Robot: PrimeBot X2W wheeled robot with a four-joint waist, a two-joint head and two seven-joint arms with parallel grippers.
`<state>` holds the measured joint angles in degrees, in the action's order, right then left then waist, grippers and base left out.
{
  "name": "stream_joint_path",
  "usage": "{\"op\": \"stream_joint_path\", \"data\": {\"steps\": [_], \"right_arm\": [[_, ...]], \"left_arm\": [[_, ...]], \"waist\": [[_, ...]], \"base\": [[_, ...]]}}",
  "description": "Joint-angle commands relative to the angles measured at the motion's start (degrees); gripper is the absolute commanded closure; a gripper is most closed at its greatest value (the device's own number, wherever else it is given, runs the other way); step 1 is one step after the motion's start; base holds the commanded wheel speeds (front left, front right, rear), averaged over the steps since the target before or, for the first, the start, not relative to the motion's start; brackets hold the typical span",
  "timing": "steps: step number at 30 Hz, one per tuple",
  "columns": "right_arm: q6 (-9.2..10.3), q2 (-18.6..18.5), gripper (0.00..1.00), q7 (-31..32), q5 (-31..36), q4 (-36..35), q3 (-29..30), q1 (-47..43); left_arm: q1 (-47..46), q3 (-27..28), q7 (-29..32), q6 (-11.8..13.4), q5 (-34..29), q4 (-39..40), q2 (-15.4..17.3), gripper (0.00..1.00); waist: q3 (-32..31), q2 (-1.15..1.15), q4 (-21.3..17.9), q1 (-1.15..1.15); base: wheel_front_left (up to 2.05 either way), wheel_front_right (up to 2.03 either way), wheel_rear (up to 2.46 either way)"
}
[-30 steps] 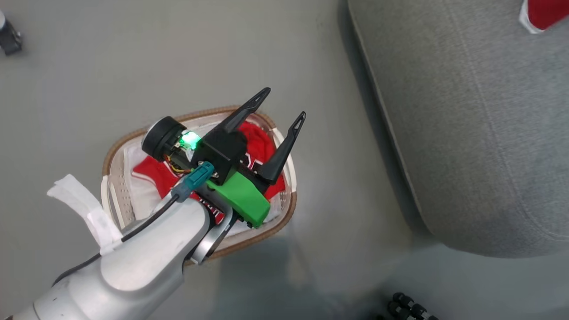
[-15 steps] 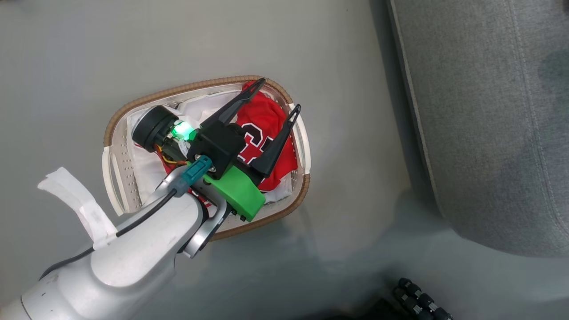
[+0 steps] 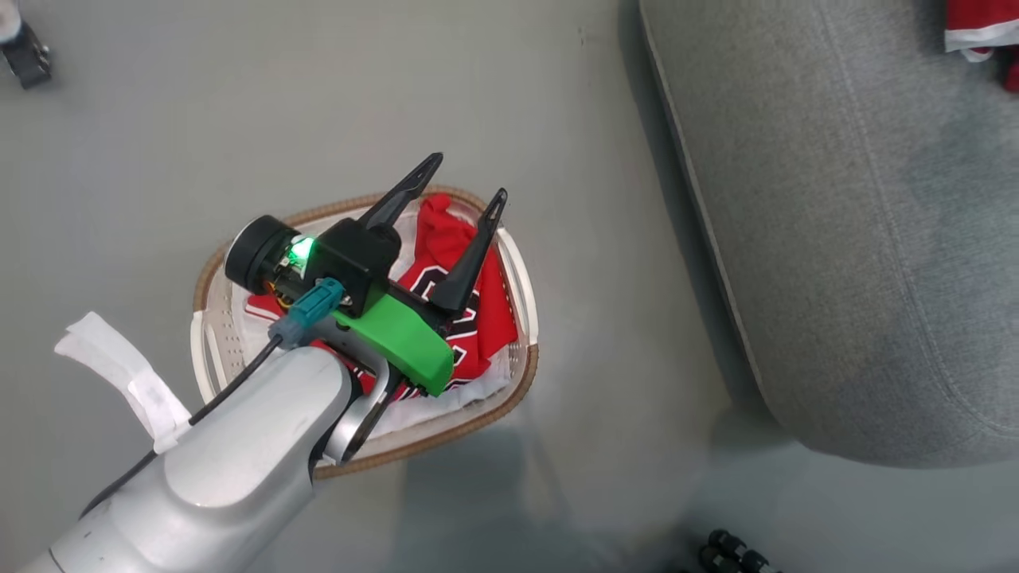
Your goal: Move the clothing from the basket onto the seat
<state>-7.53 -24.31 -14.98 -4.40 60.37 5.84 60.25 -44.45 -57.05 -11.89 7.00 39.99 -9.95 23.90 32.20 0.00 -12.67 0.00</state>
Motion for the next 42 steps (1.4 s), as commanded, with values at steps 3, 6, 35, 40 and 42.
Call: {"op": "stream_joint_path", "data": {"steps": [3,6,35,40,42], "right_arm": [[0.08,-0.29,0.0,-0.27,-0.95,-1.29,-1.36,-1.34],[0.08,-0.27,0.0,-0.28,-1.2,-2.46,-3.13,-1.63],[0.07,18.72,0.0,-0.3,-1.88,-31.19,-4.37,-38.7],[0.07,20.94,0.0,-0.3,-1.05,-35.17,-4.88,-45.66],[0.07,21.12,0.0,-0.3,-1.22,-36.35,-4.88,-47.91]], "left_arm": [[1.68,1.18,-1.5,-0.45,1.4,-1.8,-0.81,0.0],[2.9,2.55,-2.4,-0.57,2.14,-3.22,-1.53,0.0],[36.96,36.92,-3.24,-1.86,-6.99,-6.76,-9.01,0.0],[41.26,39.47,-3.24,-3.0,-9.51,-5.92,-10.97,0.0],[42.47,40.01,-3.24,-3.55,-10.39,-6.04,-11.59,0.0]], "waist": [[-5.86,0.0,0.34,0.0],[-8.5,0.0,1.2,0.0],[-28.37,0.0,14.08,0.0],[-29.68,0.0,13.94,0.0],[-30.21,0.0,13.9,0.0]], "base": [[0.0,0.0,0.0],[0.0,0.0,0.0],[0.0,0.0,0.0],[0.0,0.0,0.0],[0.0,0.0,0.0]]}}
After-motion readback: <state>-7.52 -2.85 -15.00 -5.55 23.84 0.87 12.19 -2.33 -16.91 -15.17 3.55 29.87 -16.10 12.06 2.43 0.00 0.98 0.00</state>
